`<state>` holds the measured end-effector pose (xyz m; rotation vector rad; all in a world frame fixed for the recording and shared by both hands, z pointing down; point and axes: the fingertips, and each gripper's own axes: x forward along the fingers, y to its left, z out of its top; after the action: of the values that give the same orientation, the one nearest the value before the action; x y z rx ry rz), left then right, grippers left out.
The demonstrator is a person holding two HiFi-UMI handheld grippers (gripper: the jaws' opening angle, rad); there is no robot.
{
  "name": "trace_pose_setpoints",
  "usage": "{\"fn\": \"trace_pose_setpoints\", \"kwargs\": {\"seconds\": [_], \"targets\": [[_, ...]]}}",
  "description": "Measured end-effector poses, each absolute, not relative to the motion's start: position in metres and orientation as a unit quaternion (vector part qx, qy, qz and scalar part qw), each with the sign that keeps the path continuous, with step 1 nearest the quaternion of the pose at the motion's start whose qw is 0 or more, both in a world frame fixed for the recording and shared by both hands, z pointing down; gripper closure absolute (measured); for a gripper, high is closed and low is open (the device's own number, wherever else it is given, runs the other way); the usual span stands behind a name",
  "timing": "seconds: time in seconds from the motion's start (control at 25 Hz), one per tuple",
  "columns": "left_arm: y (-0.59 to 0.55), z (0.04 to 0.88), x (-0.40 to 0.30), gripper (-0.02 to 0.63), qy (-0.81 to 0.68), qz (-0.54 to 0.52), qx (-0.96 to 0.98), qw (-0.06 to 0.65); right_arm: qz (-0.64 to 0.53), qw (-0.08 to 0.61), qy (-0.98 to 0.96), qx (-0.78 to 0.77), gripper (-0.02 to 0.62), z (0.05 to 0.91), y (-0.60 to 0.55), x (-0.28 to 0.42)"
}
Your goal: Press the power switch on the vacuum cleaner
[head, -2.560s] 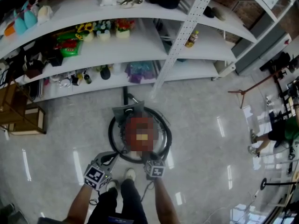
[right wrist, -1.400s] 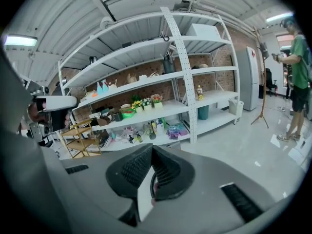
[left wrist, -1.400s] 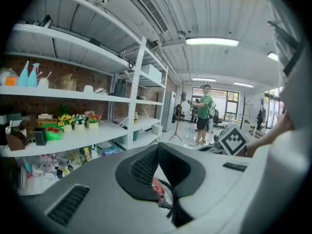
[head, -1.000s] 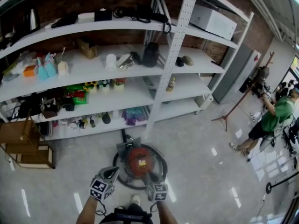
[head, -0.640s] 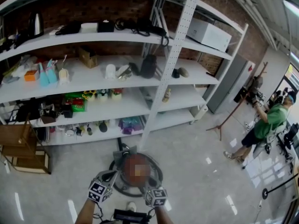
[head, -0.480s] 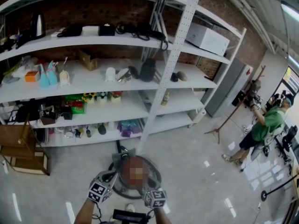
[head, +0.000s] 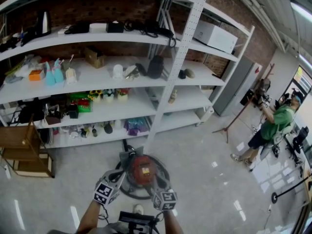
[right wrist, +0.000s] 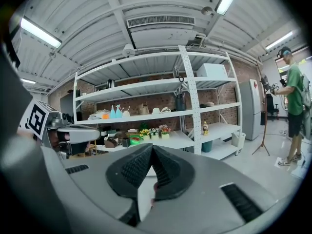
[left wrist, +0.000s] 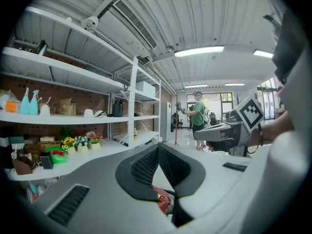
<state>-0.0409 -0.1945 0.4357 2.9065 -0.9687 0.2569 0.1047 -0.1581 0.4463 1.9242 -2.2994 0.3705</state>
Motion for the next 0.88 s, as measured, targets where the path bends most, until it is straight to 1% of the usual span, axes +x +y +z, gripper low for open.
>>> {"fn": "trace_pose_setpoints", "kwargs": {"seconds": [0.12, 0.36, 0.64, 0.88], "targets": [[-0.184, 0.430, -0.047, 0.600, -0.309, 0.083, 0.947, 0.030, 0.121, 0.041, -0.755, 0.643, 0.583, 0.434, -0.144, 0.098], [-0.167, 0.417, -0.048, 0.600, -0.301, 0.073, 0.951, 0.018, 0.108, 0.055, -0.744, 0.657, 0.583, 0.427, -0.115, 0.104], [-0.144, 0.411, -0.038, 0.599, -0.291, 0.071, 0.954, 0.012, 0.114, 0.034, -0.736, 0.666, 0.583, 0.415, -0.084, 0.113], [-0.120, 0.407, -0.028, 0.600, -0.290, 0.068, 0.955, 0.006, 0.104, 0.041, -0.738, 0.665, 0.583, 0.411, -0.056, 0.119]]}}
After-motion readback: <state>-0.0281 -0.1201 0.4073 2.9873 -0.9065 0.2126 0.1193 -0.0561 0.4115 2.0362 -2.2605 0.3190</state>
